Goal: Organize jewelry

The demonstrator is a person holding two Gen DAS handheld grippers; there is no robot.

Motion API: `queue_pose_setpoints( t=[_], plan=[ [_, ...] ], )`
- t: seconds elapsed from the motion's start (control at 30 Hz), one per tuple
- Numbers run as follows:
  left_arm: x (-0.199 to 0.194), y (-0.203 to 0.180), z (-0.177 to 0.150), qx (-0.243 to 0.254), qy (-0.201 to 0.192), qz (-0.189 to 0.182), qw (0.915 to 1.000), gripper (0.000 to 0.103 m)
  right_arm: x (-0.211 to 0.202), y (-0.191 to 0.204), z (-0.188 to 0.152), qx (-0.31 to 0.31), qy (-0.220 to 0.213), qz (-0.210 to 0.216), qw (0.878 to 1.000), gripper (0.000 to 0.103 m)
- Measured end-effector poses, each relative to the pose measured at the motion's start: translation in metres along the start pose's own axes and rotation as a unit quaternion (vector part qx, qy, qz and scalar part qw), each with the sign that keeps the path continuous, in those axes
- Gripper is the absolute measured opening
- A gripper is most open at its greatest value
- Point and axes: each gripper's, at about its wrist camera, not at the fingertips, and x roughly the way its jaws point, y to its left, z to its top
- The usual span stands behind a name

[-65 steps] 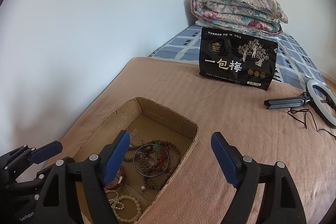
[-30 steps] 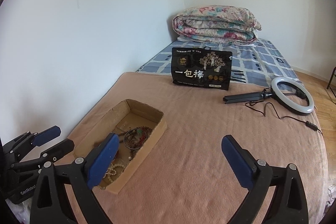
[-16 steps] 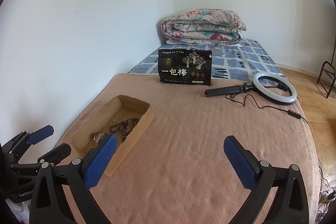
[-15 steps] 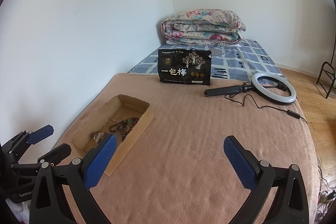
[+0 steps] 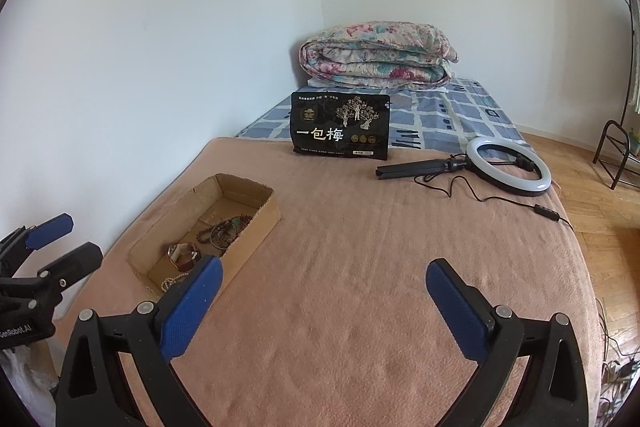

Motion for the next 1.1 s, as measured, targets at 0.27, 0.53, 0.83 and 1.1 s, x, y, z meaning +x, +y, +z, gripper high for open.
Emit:
queue_pose_setpoints(
  t=[0.27, 0.53, 0.83, 1.1],
  plan=[
    [0.000, 0.001, 0.000, 0.008, -0.001, 0.021, 0.9997, 0.097, 0.002, -0.001, 0.000, -0.005, 0.000, -0.002, 1.000, 0.103],
    [0.001, -0.001, -0.003, 0.012, -0.002, 0.030, 0.9995, 0.101, 0.003, -0.001, -0.001, -0.005, 0.000, -0.001, 1.000, 0.103],
    [0.002, -0.004, -0.003, 0.016, 0.000, 0.032, 0.9994, 0.101, 0.008, -0.002, 0.001, -0.005, 0.003, -0.003, 1.000, 0.103],
    [0.004, -0.003, -0.004, 0.014, 0.002, 0.031, 0.9994, 0.102, 0.014, -0.003, 0.001, -0.009, 0.008, -0.002, 1.000, 0.103]
  ],
)
